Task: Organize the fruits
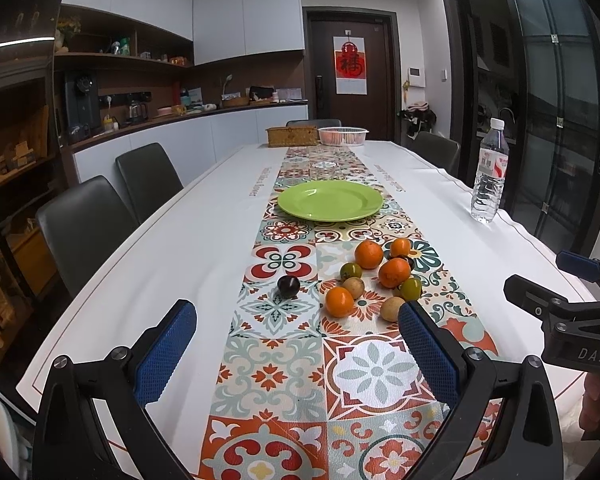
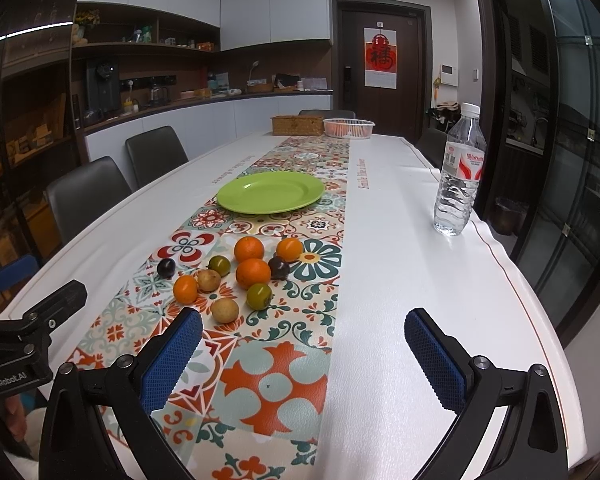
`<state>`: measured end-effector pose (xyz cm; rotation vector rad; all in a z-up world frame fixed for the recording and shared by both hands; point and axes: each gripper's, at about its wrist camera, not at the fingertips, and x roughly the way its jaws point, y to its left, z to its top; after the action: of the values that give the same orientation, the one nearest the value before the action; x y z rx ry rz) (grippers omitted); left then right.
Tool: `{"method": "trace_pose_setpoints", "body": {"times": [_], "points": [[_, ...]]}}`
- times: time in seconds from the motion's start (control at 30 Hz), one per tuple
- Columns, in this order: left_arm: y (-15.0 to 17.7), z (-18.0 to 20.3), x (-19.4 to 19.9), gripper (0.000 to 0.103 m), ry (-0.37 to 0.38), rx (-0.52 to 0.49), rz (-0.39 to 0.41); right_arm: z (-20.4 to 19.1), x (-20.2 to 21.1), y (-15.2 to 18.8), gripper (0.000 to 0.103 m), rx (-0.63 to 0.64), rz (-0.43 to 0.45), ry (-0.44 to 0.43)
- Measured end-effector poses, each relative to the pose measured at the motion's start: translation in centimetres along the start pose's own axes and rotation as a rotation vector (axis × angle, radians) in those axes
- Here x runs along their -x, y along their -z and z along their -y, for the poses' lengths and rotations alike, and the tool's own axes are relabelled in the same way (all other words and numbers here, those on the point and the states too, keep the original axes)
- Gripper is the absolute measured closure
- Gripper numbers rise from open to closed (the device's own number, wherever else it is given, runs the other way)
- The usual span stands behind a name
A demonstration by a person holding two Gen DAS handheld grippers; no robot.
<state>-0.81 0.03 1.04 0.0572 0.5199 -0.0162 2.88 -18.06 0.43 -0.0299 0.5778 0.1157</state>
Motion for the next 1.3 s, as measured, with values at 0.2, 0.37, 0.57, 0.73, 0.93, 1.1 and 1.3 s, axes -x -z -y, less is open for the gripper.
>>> {"method": "trace_pose_setpoints", "body": {"times": [0.2, 0.37, 0.57, 0.73, 0.93, 1.1, 1.3], "points": [[0.03, 0.02, 0.00, 0.000, 0.000, 0.000, 0.001, -0.01, 0.02, -0.01, 0.001, 0.000, 0.001, 0.000], [0.01, 0.05, 0.04, 0.000, 0.000, 0.000, 0.001, 0.00, 0.04, -0.01, 0.001, 0.000, 0.002, 0.001], [0.08, 0.03, 0.00, 0.000, -0.001, 0.001, 0.001, 0.01, 0.05, 0.01, 0.001, 0.000, 0.002, 0.000], [0.08, 0.03, 0.01, 0.000, 0.000, 0.002, 0.002, 0.01, 0.06, 0.03, 0.001, 0.000, 0.003, 0.001], [0.10, 0.03, 0.02, 0.000, 0.000, 0.002, 0.002, -0.06, 0.07, 0.04, 0.001, 0.001, 0.003, 0.000], [0.15, 0.03, -0.01, 0.000, 0.000, 0.002, 0.002, -0.13, 0.06, 0.04, 0.001, 0.001, 0.003, 0.000], [0.17, 0.07, -0.08, 0.000, 0.005, 0.003, 0.002, -0.41, -0.03, 0.03, 0.001, 0.003, 0.000, -0.002]]}}
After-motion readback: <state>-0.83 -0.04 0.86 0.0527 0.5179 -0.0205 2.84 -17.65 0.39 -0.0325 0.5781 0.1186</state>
